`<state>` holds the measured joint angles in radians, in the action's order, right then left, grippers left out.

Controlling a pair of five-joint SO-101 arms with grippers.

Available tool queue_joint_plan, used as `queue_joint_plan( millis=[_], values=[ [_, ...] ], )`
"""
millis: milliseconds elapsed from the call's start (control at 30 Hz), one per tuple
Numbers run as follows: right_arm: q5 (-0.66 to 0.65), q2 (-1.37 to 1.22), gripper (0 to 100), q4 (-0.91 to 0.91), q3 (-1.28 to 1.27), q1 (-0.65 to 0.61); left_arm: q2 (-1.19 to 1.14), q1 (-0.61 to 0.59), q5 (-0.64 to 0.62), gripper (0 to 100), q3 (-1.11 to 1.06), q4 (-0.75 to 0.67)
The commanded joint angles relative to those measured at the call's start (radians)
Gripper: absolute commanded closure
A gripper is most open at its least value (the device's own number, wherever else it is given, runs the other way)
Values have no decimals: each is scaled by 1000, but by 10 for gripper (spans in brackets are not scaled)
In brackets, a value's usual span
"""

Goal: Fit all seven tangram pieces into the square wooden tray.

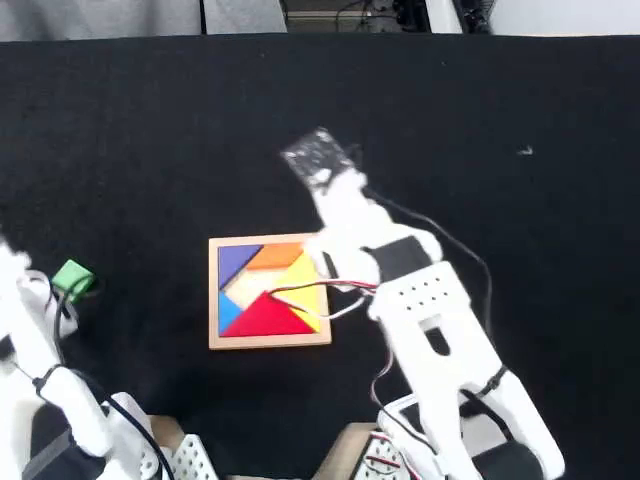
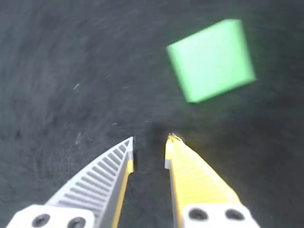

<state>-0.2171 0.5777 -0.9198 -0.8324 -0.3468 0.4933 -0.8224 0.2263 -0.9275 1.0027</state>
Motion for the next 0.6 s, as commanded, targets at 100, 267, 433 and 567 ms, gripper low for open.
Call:
queue_joint_plan(
  millis=[100,267,433,567],
  values=[
    [6,42,988,140,-120,54,9,150,-77,865,510,473],
    [6,41,988,146,-127,49,9,176,-339,705,529,493],
    [6,41,988,149,-137,49,9,140,-486,672,430,351],
    [6,41,988,203,-171,49,0,131,-514,679,346,258]
  ],
)
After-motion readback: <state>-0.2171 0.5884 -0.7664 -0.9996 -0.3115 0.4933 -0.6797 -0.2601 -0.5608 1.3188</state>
